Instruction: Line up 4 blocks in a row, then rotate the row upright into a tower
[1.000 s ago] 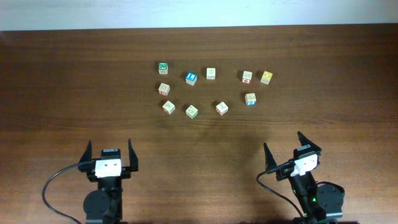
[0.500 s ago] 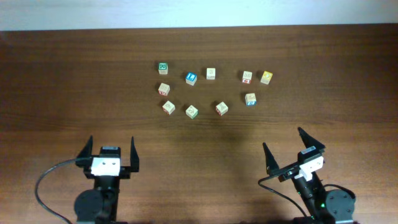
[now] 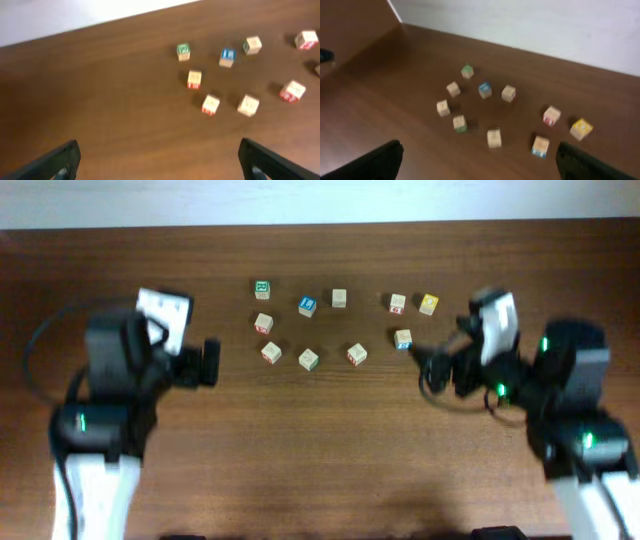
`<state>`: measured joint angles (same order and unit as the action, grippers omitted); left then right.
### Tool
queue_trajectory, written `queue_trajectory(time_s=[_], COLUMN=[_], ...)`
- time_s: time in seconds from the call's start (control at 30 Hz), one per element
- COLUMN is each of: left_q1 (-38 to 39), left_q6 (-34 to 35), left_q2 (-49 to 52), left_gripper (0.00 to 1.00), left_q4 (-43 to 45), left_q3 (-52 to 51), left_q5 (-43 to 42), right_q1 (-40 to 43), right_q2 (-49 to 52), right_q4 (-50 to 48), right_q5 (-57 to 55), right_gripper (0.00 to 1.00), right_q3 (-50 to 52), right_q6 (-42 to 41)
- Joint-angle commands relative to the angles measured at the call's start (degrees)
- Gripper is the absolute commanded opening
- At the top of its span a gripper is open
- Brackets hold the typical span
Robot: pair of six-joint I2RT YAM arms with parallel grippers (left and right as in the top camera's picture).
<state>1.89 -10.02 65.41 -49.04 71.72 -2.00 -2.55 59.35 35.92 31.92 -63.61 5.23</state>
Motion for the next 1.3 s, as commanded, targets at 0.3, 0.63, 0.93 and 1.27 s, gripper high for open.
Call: queue_trajectory(time_s=[0.3,0.63,0.93,1.27], left_q1=[2.1,2.1,2.1,2.1], left_q6=[0.7,0.7,0.7,1.4], left_q2=[29.2,29.4,29.4,29.4], left_gripper=[0.99,0.99,0.96,0.95], left_q4=[-18.6,-20.0,-20.0,-20.0], left_q3=[27.4,27.4,27.4,27.4], left_q5=[-7.3,-10.7,-10.7,-10.7], right_q1=[-7.5,-19.7,-21.4,-21.5], right_q2=[44.2,53.5,59.8,62.3], right_q4=[15.8,6.6,3.6,8.3], right_q5=[7.1,-21.7,-24.7,-24.9], right_gripper=[0.98,0.95,0.85,0.60], right_q3=[-29.0,-29.0,-28.9,-28.3], right_q6=[-0.1,-5.9,-4.0,-4.3])
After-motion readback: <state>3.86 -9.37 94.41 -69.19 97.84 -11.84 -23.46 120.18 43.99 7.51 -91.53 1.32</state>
